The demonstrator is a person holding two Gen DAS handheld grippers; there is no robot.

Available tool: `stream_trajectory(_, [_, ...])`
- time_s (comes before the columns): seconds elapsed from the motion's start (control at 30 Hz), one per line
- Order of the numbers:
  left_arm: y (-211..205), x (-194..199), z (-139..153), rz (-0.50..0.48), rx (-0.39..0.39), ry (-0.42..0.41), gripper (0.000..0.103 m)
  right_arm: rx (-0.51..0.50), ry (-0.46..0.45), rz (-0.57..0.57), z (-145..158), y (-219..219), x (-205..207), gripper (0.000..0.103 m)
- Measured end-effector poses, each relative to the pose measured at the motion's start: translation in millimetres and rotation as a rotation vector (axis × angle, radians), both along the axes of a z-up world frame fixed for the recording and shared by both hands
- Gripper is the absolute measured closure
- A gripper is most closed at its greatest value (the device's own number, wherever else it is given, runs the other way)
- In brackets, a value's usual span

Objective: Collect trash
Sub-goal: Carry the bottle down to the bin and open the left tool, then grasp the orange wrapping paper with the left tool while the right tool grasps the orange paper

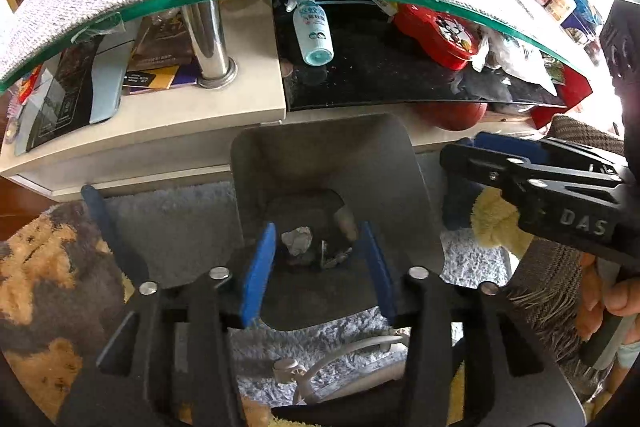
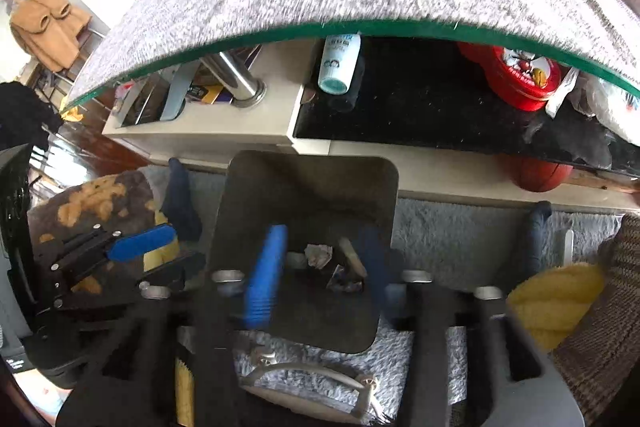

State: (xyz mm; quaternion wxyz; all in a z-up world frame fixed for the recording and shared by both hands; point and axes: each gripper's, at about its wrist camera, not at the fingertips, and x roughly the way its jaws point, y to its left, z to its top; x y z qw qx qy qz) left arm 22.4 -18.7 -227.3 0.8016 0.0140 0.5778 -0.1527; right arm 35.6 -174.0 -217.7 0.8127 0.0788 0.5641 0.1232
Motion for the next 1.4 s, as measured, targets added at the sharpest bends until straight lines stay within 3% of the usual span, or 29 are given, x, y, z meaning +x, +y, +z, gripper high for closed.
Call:
stream_trajectory(0.03, [0.4,0.6,1.8,0.002,0.002,-0.003,0.053,-0.004,-0.007,-0.008,2.8,-2.6,1.0,0.048])
stream_trajectory(0.1, [1.8,2.2,7.8,0.009,0.012,-0.018,0.035,-0.007,-0.020,-0.029,9.0,-8.8,3.5,0.041])
stream_trajectory(0.17, [3.8,3.5,15.0,0.020,0.024,-0.042,0.018,-0.012,-0.057,-0.059,20.0,-17.8,6.0,0.023])
stream_trajectory(0.2, [5.3,5.2,19.6,0.028,0.034,-0.057,0.008,-0.009,-0.075,-0.070,25.9,-22.3,7.5,0.019])
stream_trajectory(0.27, [7.1,8.4,27.6,0.034,0.046,-0.077,0.008,-0.004,-0.095,-0.082,34.8,-29.6,10.7,0.012])
stream_trajectory(0.57, [6.4,31.1,67.6,0.043,0.041,-0.148,0.008,-0.018,-0.191,-0.129,78.9,-57.4,37.5,0.011])
stream_trajectory(0.8, [3.0,70.8,103.3,0.056,0.051,-0.222,0.008,-0.063,-0.257,-0.133,103.7,-67.4,77.4,0.011])
stream_trajectory(1.17, [-0.3,144.9,133.9,0.078,0.016,-0.293,0.009,-0.059,-0.272,-0.108,90.6,-73.7,127.9,0.011])
stream_trajectory(1.23, [-7.5,157.2,136.0,0.062,0.019,-0.305,0.011,-0.046,-0.276,-0.087,85.6,-69.5,131.9,0.013])
stream_trajectory(1.4, [-26.4,183.5,128.1,0.008,0.024,-0.278,0.035,-0.055,-0.296,-0.052,72.1,-54.7,143.6,0.023])
